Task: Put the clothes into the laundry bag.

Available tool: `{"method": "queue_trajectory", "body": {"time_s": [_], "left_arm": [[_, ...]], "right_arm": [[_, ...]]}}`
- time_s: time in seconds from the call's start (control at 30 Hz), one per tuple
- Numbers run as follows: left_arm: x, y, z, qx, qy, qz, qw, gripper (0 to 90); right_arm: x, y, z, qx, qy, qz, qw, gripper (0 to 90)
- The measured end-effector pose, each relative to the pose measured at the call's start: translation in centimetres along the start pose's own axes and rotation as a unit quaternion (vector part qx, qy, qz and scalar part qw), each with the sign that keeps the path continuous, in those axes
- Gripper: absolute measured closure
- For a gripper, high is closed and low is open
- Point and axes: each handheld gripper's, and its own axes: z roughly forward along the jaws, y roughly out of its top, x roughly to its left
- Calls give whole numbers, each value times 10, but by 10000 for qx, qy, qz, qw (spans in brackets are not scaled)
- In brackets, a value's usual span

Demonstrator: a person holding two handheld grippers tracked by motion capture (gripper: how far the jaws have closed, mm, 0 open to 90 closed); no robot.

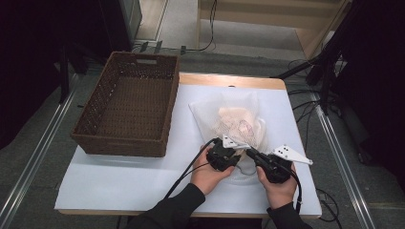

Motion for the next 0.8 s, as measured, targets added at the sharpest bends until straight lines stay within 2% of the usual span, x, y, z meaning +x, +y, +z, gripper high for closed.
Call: {"method": "queue_trajectory", "body": {"time_s": [0.07, 0.13, 0.2, 0.27, 0.3, 0.37, 0.43, 0.47, 0.57, 0.6, 0.7, 0.8], "left_arm": [[-1, 6, 3, 52, -2, -21, 10000, 842], [-2, 12, 2, -124, 177, 118, 9997, 854], [1, 16, -3, -566, 579, 136, 9966, 857], [6, 16, -1, -808, 984, 133, 9918, 858], [12, 15, 1, -899, 1147, -48, 9893, 858], [20, 12, 8, -810, 1219, -321, 9887, 856], [23, 9, 12, -648, 1175, -292, 9905, 843], [23, 9, 10, -584, 1057, -265, 9923, 824], [24, 6, -2, -606, 507, -366, 9962, 673], [24, 4, -7, -618, 378, -331, 9968, 586], [23, -4, -21, -599, 113, -219, 9979, 553], [27, -10, -25, -455, 65, -231, 9987, 539]], "right_arm": [[1, 0, 0, -7, 12, -12, 10000, 900], [2, 0, -1, -27, 22, -1, 10000, 900], [3, 1, -3, -49, 33, -4, 10000, 900], [4, 2, -4, -50, 49, -11, 10000, 900], [4, 1, -3, -42, 56, -31, 10000, 900], [5, 0, -2, 12, 75, -52, 10000, 900], [4, -2, 0, 78, 76, -65, 9999, 900], [4, -3, 1, 104, 78, -58, 9999, 900], [0, -3, 0, 99, 52, -18, 9999, 900], [-3, -2, -1, 62, 40, 26, 10000, 900], [-4, -1, -1, 44, 33, 70, 10000, 900], [-4, -1, -1, 34, 20, 95, 9999, 900]]}}
